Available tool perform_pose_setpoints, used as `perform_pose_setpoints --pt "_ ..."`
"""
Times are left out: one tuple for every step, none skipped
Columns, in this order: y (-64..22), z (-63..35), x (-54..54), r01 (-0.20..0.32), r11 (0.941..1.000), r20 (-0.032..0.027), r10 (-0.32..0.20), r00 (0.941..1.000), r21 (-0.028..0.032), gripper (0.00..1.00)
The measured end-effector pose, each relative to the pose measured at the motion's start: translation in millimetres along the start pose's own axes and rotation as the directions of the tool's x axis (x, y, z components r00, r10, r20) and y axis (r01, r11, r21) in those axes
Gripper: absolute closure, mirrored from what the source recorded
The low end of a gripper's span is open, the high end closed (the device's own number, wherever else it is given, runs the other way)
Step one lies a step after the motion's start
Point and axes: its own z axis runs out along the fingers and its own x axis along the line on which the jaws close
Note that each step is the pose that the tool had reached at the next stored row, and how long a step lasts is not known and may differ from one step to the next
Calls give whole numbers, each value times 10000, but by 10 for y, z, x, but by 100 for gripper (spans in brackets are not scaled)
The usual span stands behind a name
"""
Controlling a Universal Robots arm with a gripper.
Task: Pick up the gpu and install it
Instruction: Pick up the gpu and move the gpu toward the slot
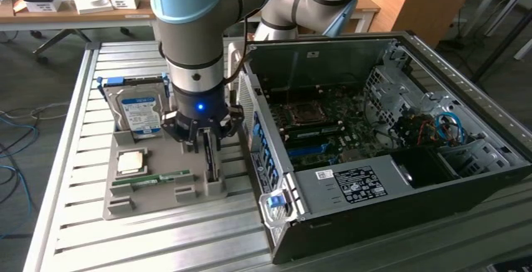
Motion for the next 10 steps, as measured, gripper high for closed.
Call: perform_pose_setpoints --pt "0 0 0 0 10000 0 0 10000 0 53" --pt "0 0 0 0 10000 0 0 10000 0 54" --pt "0 0 0 0 10000 -1 0 10000 0 54" --pt "0 0 0 0 10000 0 0 10000 0 61" --pt "0 0 0 0 10000 0 0 10000 0 61" --pt "0 0 0 -1 10000 0 1 10000 0 61" --pt "1 1 -5 -1 10000 1 1 10000 -2 61" --pt "1 2 -15 -1 10000 2 1 10000 -1 61" --pt "1 1 -18 0 10000 1 0 10000 -1 61" --pt "1 1 -18 -1 10000 1 1 10000 -1 61"
